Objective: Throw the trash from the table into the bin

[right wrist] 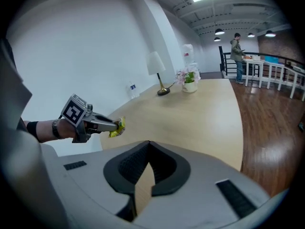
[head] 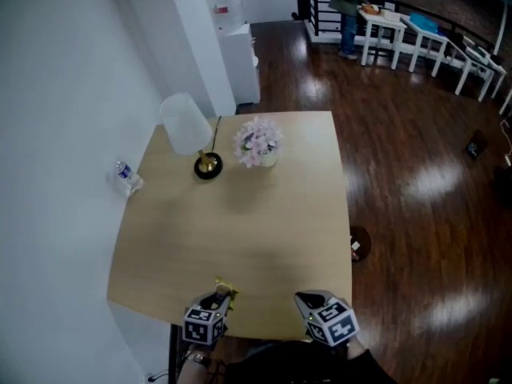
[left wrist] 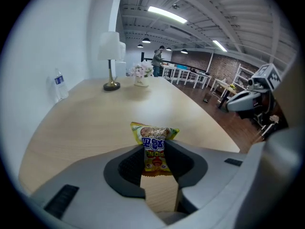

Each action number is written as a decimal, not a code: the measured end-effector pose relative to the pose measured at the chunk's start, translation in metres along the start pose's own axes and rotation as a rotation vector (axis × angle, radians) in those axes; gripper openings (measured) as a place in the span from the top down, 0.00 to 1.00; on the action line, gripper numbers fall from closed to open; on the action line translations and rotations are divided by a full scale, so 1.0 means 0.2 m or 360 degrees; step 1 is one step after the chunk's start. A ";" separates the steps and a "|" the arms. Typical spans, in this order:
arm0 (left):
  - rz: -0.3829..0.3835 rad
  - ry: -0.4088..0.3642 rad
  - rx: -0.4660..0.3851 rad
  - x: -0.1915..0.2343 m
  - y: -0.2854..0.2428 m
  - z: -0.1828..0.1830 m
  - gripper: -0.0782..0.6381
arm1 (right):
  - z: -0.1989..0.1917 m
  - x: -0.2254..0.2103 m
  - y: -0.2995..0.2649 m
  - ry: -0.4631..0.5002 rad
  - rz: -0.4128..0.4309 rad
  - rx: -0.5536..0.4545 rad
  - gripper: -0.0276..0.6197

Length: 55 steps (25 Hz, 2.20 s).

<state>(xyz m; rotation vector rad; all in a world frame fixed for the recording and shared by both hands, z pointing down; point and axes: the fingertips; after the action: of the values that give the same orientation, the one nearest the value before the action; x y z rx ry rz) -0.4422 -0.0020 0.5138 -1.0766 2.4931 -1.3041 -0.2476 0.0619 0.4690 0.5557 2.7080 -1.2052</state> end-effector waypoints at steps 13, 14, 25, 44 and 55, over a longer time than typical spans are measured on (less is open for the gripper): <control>-0.0219 -0.0094 0.0074 -1.18 -0.39 0.20 0.71 | -0.42 -0.72 0.51 -0.0185 -0.0035 0.0018 0.95; -0.0235 -0.0128 0.0071 -1.22 -0.40 0.21 0.71 | -0.43 -0.75 0.54 -0.0208 -0.0046 0.0017 0.95; -0.0410 -0.0333 -0.0015 -1.46 -0.51 0.29 0.71 | -0.46 -0.88 0.70 -0.0197 -0.0262 -0.0005 0.95; -0.0476 -0.0174 0.0223 -2.20 -1.34 0.49 0.71 | -0.80 -1.82 0.76 -0.0438 -0.0173 0.0217 0.95; -0.0156 0.0045 0.0394 -1.99 -2.57 0.32 0.70 | -0.99 -2.48 0.47 -0.0511 -0.0156 0.0387 0.95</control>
<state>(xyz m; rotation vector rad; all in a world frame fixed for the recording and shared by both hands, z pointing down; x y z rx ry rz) 0.1525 0.0200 0.7843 -1.1390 2.2456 -1.6140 0.2541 0.1272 0.6653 0.2292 2.3615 -1.5145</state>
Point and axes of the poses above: the fingertips, and each gripper's own axes: y backward along the fingers, x to its left, z out of its top, and after that the axes turned 7 degrees about -z, right-handed
